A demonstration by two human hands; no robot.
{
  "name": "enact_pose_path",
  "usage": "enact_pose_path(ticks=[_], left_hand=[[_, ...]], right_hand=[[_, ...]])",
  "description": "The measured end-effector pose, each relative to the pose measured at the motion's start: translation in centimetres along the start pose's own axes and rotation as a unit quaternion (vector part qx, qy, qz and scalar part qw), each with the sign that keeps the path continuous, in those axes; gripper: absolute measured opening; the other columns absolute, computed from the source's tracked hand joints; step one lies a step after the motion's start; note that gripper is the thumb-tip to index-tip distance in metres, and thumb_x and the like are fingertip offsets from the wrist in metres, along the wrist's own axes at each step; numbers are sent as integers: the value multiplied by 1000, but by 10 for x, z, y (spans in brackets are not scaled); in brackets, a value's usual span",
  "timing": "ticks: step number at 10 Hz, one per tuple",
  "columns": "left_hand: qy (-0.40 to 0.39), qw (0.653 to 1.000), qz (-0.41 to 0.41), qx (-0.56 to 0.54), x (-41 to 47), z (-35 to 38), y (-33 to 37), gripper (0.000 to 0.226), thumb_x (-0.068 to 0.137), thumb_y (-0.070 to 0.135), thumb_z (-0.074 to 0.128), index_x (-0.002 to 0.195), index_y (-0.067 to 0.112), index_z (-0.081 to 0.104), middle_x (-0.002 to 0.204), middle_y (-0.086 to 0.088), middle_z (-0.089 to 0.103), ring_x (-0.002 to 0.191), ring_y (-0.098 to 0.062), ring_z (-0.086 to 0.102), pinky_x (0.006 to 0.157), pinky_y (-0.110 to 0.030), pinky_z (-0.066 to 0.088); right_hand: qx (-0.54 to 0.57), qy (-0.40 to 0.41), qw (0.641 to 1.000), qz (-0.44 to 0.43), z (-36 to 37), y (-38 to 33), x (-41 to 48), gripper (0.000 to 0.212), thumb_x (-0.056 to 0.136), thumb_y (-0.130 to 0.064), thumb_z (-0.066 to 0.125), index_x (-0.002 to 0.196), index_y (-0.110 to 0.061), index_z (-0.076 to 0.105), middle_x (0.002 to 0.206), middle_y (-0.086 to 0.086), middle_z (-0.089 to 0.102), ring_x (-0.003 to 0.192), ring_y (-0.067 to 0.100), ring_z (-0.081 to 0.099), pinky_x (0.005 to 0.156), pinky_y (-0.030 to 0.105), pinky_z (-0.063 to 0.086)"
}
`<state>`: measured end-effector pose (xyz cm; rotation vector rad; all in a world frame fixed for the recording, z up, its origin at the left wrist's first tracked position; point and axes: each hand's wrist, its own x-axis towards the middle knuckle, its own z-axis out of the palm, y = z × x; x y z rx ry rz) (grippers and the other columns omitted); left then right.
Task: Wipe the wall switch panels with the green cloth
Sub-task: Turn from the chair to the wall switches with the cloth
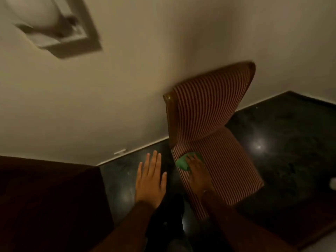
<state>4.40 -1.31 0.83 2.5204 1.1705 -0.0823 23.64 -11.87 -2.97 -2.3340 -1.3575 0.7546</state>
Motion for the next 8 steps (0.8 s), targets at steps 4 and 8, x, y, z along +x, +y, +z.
enact_pose_path(ticks=[4,8], left_hand=[[-107,992,-37,56,44,102,-36,73,116,53,20,179,21,1,187,-1,-7,171,-16,-17,136,-42,-14],[-112,991,-56,52,37,78,-36,74,118,53,24,179,22,-4,186,1,-10,172,-17,-15,137,-42,-14]], right_hand=[[-55,-86,989,110,74,101,107,75,99,2,50,168,-18,26,178,6,13,167,29,5,137,47,6],[-144,-151,971,116,60,66,88,86,108,-58,40,170,-15,-2,179,11,-7,167,33,-3,136,55,5]])
